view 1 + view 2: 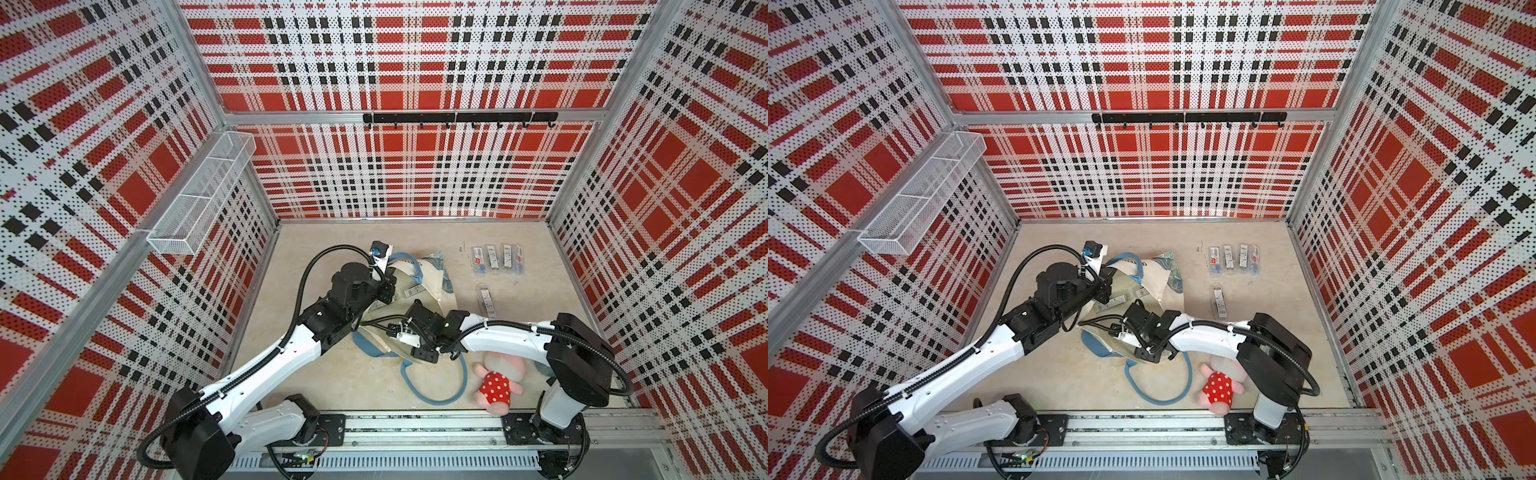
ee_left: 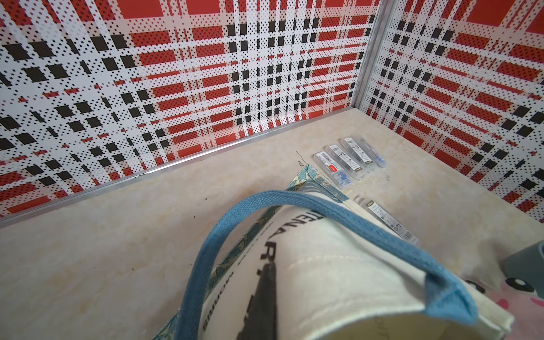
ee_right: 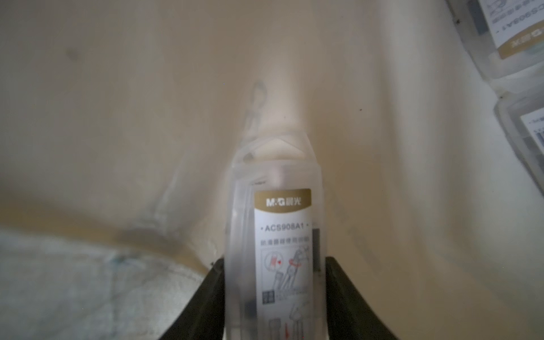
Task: Take out the compass set from the canvas bag
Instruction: Pick up the compass set from the canvas bag.
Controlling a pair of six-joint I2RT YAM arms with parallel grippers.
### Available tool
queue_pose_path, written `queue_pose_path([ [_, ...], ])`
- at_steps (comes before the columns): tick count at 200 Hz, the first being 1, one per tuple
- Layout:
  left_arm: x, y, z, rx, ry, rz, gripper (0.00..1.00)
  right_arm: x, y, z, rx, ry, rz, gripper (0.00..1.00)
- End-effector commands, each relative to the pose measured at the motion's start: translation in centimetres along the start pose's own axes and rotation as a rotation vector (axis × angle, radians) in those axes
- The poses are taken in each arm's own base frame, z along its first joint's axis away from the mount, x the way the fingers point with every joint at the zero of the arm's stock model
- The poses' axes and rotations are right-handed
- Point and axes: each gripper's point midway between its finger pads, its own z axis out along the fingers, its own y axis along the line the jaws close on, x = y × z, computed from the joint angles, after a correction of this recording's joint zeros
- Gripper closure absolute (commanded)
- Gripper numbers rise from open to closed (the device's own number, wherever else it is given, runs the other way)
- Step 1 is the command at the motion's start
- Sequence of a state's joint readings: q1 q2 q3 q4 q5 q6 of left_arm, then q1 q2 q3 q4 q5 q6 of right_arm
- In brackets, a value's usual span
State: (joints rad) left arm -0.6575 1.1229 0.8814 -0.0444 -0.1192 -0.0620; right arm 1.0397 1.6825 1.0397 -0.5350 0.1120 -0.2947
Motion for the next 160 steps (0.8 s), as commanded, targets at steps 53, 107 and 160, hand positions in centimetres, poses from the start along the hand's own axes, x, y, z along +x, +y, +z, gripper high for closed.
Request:
queue_pose_path([
  [53,-1.5,1.0,0.3,-0.019,-0.063,-0.029,1.0,-7.1,-1.4,-10.3,0.078,-0.426,-0.103,0.85],
  [107,-1.6,1.2,0.0,-0.028,-0.066,-0.029,1.0,-8.9,-0.9,-15.3,0.05,-0.588,-0.104,0.82],
  [160,-1.6,1.0,0.4,-0.019,-0.064,-0.027,1.0,-7.0,-10.1,-26.8,0.338,-0.794,0.311,0.88],
])
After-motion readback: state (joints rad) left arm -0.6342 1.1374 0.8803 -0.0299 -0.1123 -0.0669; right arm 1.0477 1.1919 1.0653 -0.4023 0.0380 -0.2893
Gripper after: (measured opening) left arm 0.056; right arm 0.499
